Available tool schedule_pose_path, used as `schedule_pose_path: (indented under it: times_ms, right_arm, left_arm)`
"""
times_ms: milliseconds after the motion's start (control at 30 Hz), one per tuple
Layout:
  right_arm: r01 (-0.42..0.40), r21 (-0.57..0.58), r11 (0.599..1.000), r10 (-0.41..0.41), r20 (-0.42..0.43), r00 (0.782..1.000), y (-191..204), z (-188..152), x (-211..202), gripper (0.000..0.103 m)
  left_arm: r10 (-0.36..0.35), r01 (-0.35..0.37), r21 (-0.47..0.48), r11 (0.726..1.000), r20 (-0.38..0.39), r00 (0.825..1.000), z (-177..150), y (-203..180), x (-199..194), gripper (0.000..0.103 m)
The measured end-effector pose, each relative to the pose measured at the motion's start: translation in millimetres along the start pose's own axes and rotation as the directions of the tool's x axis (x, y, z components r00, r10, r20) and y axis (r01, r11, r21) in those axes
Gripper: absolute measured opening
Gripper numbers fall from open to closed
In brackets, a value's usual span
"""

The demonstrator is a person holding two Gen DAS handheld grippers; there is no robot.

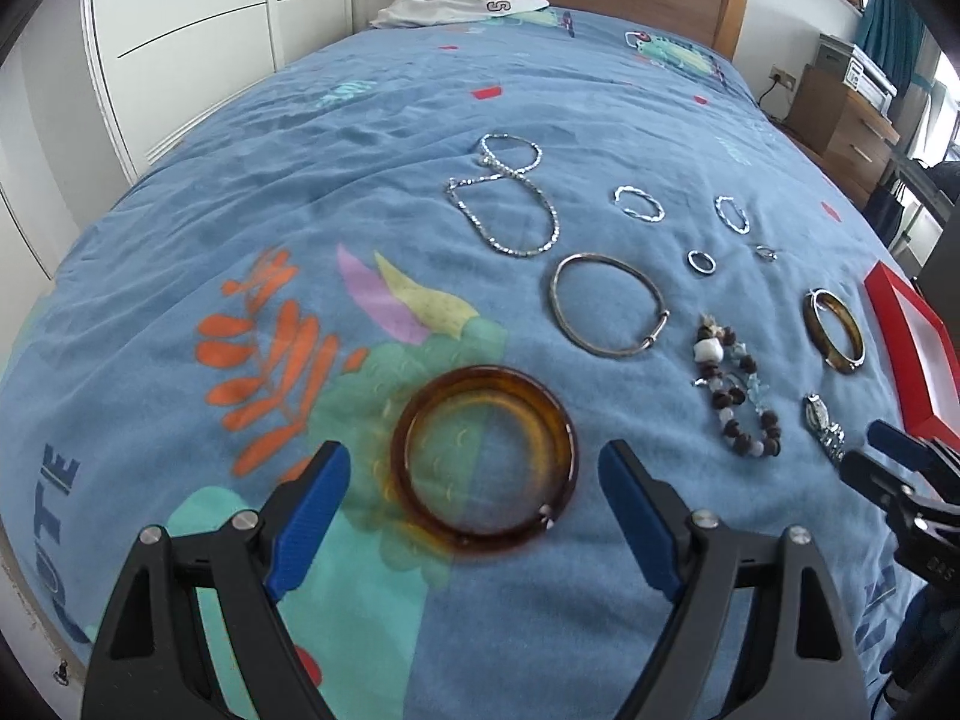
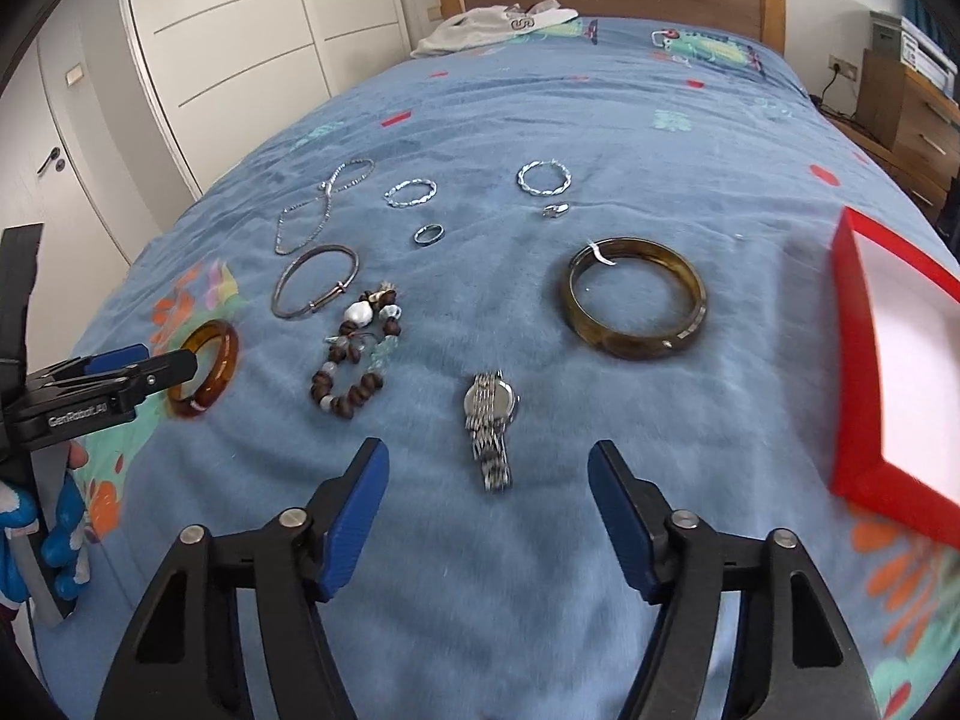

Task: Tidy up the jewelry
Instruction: 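Grasp the silver watch with the right tool while the left tool grasps the amber bangle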

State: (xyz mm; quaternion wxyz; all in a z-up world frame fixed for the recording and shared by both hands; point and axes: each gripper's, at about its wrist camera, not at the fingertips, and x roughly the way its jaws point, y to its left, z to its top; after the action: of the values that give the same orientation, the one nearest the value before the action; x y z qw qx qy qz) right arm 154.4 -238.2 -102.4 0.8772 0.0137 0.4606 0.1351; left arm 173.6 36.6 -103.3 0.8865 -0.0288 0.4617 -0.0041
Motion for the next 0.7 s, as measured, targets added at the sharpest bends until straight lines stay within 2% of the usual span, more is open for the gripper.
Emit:
schedule_pose_path:
  times_ms: [233, 367, 433, 500, 567, 633, 700]
  right_arm:
    - [-0.024, -0.025, 0.999, 0.023, -0.024, 0.999, 1, 8, 20, 0.058]
    - [-0.032, -0.038, 0.999, 0.031, -0.035, 0.999, 0, 11, 29, 0.053]
    - [-0.038, -0.038, 0.999, 0.036, -0.041, 0.999, -2, 13, 32, 0.049]
    - [-0.043, -0.040, 0.998, 0.041, -0.044, 0.998, -3, 15, 36, 0.046]
    - [-0.054, -0.045, 0.998, 0.052, -0.049, 0.997, -3, 17, 38, 0.038]
    - [-0.068, -0.042, 0.997, 0.066, -0.054, 0.996, -4, 15, 39, 0.028]
    - [-0.079, -0.030, 0.996, 0.077, -0.057, 0.995, -7, 12, 38, 0.026]
  left_arm:
    - [-0.049, 0.049, 0.054, 0.997, 0.002, 0.999, -2, -18, 6, 0.084]
    - [-0.039, 0.040, 0.068, 0.997, -0.018, 0.999, -3, -22, 18, 0.081]
    - [-0.042, 0.044, 0.074, 0.996, -0.033, 0.999, -5, -23, 24, 0.072]
    - [-0.027, 0.032, 0.089, 0.996, -0.058, 0.998, -7, -26, 33, 0.057]
    - [-0.016, 0.022, 0.101, 0.995, -0.060, 0.998, -8, -28, 35, 0.050]
    - [-0.007, 0.014, 0.118, 0.993, -0.056, 0.998, -9, -31, 36, 0.037]
    - [0.000, 0.006, 0.128, 0.992, -0.053, 0.999, -9, -33, 35, 0.016]
